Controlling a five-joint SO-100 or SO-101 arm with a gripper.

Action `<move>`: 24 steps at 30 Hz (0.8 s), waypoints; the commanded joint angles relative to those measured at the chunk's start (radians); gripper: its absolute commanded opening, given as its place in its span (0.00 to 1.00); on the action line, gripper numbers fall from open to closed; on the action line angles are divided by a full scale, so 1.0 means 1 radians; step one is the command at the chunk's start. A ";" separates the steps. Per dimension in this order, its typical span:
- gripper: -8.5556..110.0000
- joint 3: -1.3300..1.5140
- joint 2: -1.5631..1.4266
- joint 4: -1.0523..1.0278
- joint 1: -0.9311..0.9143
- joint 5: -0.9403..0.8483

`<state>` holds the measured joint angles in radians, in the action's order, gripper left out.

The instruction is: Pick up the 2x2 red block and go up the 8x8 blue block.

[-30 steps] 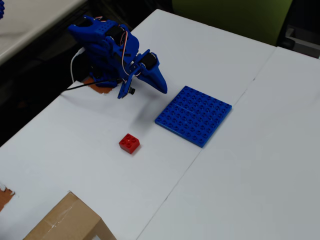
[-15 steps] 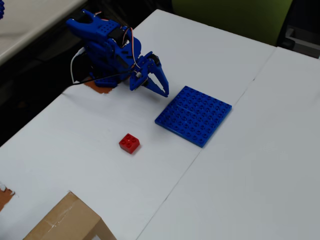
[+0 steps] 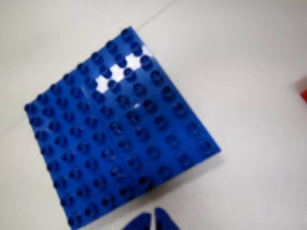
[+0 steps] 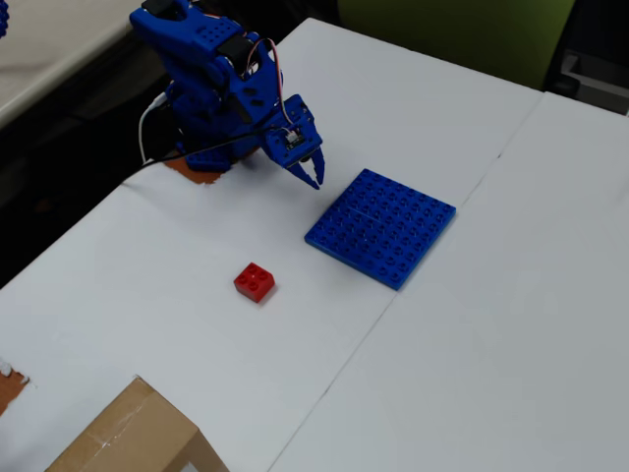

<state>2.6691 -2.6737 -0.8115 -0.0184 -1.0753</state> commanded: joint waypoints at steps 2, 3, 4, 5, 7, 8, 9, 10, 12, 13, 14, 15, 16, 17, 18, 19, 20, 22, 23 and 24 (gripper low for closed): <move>0.07 -0.204 0.110 -0.123 -0.040 -0.110; 0.07 -0.245 0.138 -0.156 -0.048 -0.144; 0.07 -0.295 0.172 -0.198 -0.060 -0.179; 0.08 -0.351 0.210 -0.245 -0.069 -0.213; 0.08 -0.479 0.299 -0.359 -0.095 -0.285; 0.08 -0.540 0.345 -0.414 -0.109 -0.322; 0.09 -0.600 0.387 -0.466 -0.121 -0.360; 0.10 -0.657 0.430 -0.512 -0.137 -0.399; 0.10 -0.750 0.506 -0.591 -0.164 -0.477; 0.11 -0.788 0.540 -0.618 -0.181 -0.511; 0.11 -0.819 0.566 -0.638 -0.195 -0.548; 0.11 -0.850 0.594 -0.660 -0.210 -0.586; 0.11 -0.877 0.617 -0.673 -0.225 -0.618; 0.12 -0.900 0.637 -0.684 -0.241 -0.652; 0.12 -0.922 0.655 -0.696 -0.258 -0.690; 0.12 -0.939 0.669 -0.703 -0.276 -0.732; 0.12 -0.956 0.686 -0.710 -0.296 -0.773; 0.12 -0.976 0.713 -0.713 -0.333 -0.845; 0.12 -0.982 0.732 -0.715 -0.350 -0.877; 0.12 -0.983 0.746 -0.715 -0.368 -0.908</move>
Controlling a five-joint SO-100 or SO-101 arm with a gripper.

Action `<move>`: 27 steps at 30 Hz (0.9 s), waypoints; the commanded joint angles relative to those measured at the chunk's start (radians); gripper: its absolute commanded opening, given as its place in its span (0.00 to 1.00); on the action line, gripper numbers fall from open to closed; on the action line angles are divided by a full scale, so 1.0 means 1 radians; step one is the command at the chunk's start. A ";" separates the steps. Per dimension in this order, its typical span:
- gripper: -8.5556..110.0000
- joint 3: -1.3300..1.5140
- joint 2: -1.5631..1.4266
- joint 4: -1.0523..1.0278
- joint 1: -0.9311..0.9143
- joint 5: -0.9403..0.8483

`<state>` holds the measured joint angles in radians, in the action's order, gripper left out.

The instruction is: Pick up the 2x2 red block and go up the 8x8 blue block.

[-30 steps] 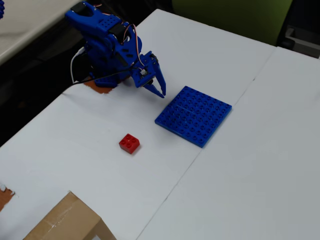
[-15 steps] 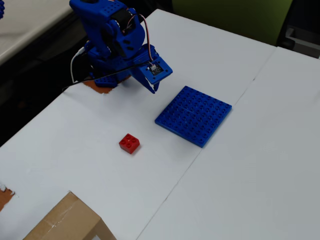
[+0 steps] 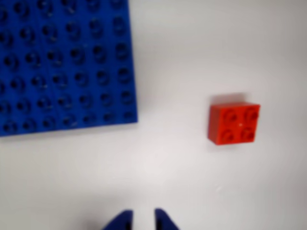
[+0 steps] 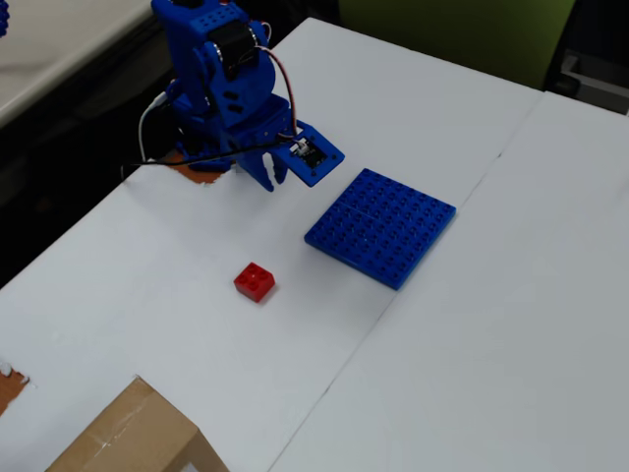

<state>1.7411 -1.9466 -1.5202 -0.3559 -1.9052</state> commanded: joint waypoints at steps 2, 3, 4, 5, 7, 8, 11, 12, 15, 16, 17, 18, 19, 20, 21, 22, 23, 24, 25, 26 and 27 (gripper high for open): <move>0.13 -0.055 0.043 -0.006 -0.072 -0.153; 0.13 -0.055 0.052 -0.006 -0.094 -0.187; 0.13 -0.055 0.060 -0.006 -0.115 -0.221; 0.14 -0.055 0.067 -0.008 -0.133 -0.250; 0.15 -0.055 0.087 -0.006 -0.163 -0.290; 0.16 -0.051 0.095 0.002 -0.178 -0.313; 0.18 -0.043 0.124 0.029 -0.216 -0.360; 0.19 -0.041 0.133 0.035 -0.225 -0.371; 0.21 -0.052 0.161 0.063 -0.236 -0.383; 0.22 -0.057 0.169 0.078 -0.238 -0.383; 0.22 -0.057 0.172 0.098 -0.241 -0.383; 0.22 -0.057 0.181 0.118 -0.241 -0.382; 0.22 -0.057 0.189 0.132 -0.242 -0.376; 0.22 -0.057 0.198 0.144 -0.242 -0.367; 0.22 -0.057 0.206 0.155 -0.241 -0.357; 0.22 -0.057 0.212 0.167 -0.236 -0.344; 0.22 -0.057 0.218 0.183 -0.233 -0.328; 0.22 -0.058 0.224 0.196 -0.233 -0.322; 0.22 -0.058 0.232 0.209 -0.233 -0.321; 0.22 -0.058 0.239 0.222 -0.233 -0.314; 0.22 -0.058 0.249 0.238 -0.233 -0.310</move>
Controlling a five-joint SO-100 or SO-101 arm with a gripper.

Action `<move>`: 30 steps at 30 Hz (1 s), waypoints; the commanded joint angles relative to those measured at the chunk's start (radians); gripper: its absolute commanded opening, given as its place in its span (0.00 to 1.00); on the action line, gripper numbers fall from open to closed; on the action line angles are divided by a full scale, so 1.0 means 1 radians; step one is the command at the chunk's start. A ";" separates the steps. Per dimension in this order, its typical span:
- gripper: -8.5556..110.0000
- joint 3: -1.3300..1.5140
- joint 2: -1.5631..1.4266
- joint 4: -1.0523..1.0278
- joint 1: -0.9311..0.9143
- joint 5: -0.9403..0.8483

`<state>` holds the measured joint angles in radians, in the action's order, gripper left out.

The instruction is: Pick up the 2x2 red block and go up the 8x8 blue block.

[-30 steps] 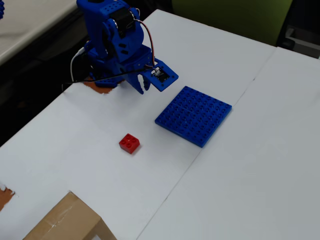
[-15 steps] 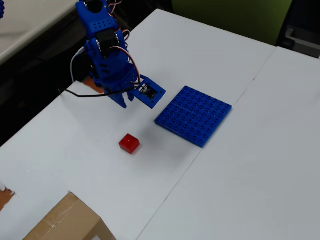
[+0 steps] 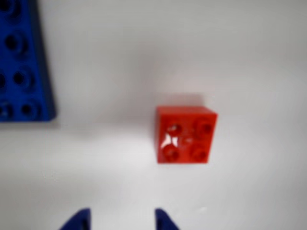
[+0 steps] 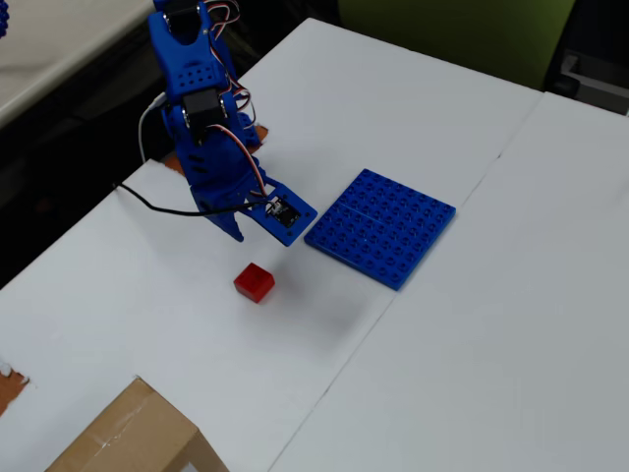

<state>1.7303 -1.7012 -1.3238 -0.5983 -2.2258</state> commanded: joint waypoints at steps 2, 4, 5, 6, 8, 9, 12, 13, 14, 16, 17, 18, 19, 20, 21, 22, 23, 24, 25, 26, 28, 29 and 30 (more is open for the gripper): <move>0.21 -0.048 0.017 0.077 0.015 0.023; 0.21 -0.049 0.029 0.109 0.021 0.026; 0.21 -0.049 0.035 0.126 0.023 0.032; 0.21 -0.049 0.040 0.140 0.025 0.038; 0.21 -0.049 0.046 0.161 0.028 0.044; 0.20 -0.049 0.049 0.166 0.028 0.046; 0.19 -0.049 0.051 0.175 0.031 0.058; 0.18 -0.049 0.049 0.173 0.032 0.060; 0.18 -0.049 0.044 0.169 0.034 0.067; 0.18 -0.049 0.038 0.163 0.040 0.077; 0.18 -0.049 0.038 0.164 0.040 0.077; 0.18 -0.049 0.043 0.173 0.040 0.077; 0.18 -0.049 0.051 0.183 0.038 0.074; 0.18 -0.049 0.058 0.195 0.037 0.074; 0.19 -0.049 0.063 0.207 0.035 0.075; 0.20 -0.049 0.066 0.218 0.034 0.075; 0.21 -0.049 0.069 0.227 0.031 0.071; 0.23 -0.049 0.071 0.238 0.029 0.066; 0.23 -0.049 0.071 0.245 0.026 0.066; 0.23 -0.049 0.071 0.252 0.025 0.064; 0.24 -0.049 0.069 0.265 0.017 0.046; 0.24 -0.049 0.067 0.268 0.008 0.028; 0.24 -0.049 0.067 0.275 -0.003 0.014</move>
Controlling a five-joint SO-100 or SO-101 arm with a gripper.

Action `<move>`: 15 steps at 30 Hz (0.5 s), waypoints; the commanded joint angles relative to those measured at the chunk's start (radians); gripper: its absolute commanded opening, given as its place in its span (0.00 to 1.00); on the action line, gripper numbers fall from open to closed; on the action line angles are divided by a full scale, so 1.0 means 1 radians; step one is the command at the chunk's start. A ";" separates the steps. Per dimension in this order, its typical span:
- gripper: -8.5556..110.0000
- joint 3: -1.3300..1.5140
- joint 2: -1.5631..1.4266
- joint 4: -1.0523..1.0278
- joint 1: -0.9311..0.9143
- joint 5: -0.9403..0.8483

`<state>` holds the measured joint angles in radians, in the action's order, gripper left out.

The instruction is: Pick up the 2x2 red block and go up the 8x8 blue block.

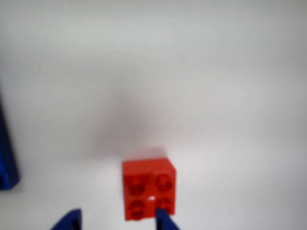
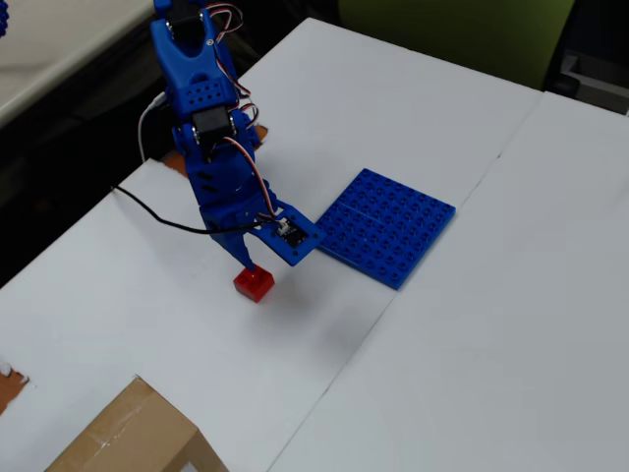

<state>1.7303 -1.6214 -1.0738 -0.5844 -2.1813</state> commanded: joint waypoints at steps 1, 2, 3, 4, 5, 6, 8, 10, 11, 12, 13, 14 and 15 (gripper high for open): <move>0.24 -0.049 -0.012 0.029 -0.026 -0.046; 0.25 -0.049 -0.012 0.032 -0.034 -0.063; 0.25 -0.049 -0.011 0.035 -0.043 -0.077; 0.25 -0.049 -0.009 0.040 -0.051 -0.091; 0.25 -0.049 -0.006 0.046 -0.055 -0.098; 0.25 -0.049 -0.002 0.052 -0.060 -0.107; 0.25 -0.049 0.009 0.069 -0.072 -0.124; 0.25 -0.049 0.029 0.089 -0.083 -0.140; 0.25 -0.049 0.038 0.100 -0.084 -0.141; 0.25 -0.049 0.049 0.110 -0.086 -0.144; 0.25 -0.049 0.057 0.120 -0.086 -0.146; 0.25 -0.049 0.064 0.123 -0.084 -0.146; 0.25 -0.049 0.071 0.124 -0.081 -0.146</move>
<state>1.7303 -1.5509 -0.9679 -0.6703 -2.3209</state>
